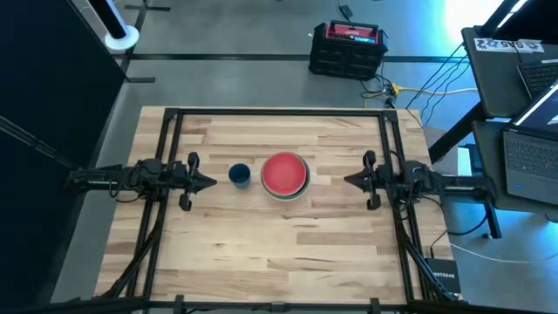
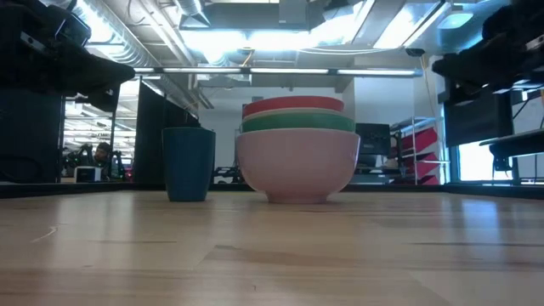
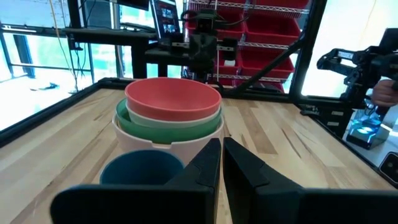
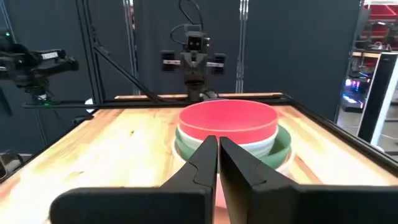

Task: Nest bowls inside each other
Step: Return to Home Position

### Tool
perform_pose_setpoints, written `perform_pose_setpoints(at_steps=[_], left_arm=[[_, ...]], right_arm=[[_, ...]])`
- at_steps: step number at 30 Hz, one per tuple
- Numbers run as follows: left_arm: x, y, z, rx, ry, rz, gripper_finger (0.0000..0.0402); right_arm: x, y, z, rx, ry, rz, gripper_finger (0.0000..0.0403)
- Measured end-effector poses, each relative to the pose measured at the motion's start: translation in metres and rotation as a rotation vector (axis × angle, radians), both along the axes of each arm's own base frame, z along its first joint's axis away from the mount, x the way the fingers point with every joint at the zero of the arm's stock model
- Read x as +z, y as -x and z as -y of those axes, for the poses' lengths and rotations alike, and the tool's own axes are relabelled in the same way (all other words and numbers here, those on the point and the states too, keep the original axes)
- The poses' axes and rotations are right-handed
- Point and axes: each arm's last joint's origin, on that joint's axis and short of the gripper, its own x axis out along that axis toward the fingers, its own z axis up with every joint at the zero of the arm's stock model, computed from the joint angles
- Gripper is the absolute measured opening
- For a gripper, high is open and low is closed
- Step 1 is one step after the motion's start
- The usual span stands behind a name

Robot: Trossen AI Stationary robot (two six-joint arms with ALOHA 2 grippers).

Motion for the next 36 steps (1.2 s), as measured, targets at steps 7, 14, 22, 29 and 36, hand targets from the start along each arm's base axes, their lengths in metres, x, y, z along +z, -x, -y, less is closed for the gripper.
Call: perform_pose_setpoints(at_steps=[7, 14, 22, 29, 36], left_arm=[[0.0, 0.0, 0.0, 0.0, 0.0, 0.0, 0.0], [0.0, 0.0, 0.0, 0.0, 0.0, 0.0, 0.0], [0.0, 0.0, 0.0, 0.0, 0.0, 0.0, 0.0], [0.0, 0.0, 0.0, 0.0, 0.0, 0.0, 0.0], [0.0, 0.0, 0.0, 0.0, 0.0, 0.0, 0.0]], right_arm=[[0.002, 0.002, 0.015, -0.074, 0.019, 0.02, 0.0], [0.002, 0.004, 0.024, -0.14, 0.038, 0.022, 0.0], [0.002, 0.004, 0.028, -0.195, 0.06, 0.015, 0.0], [0.001, 0.003, 0.027, -0.189, 0.065, 0.0, 0.0], [0.0, 0.002, 0.025, -0.21, 0.074, -0.011, 0.0]])
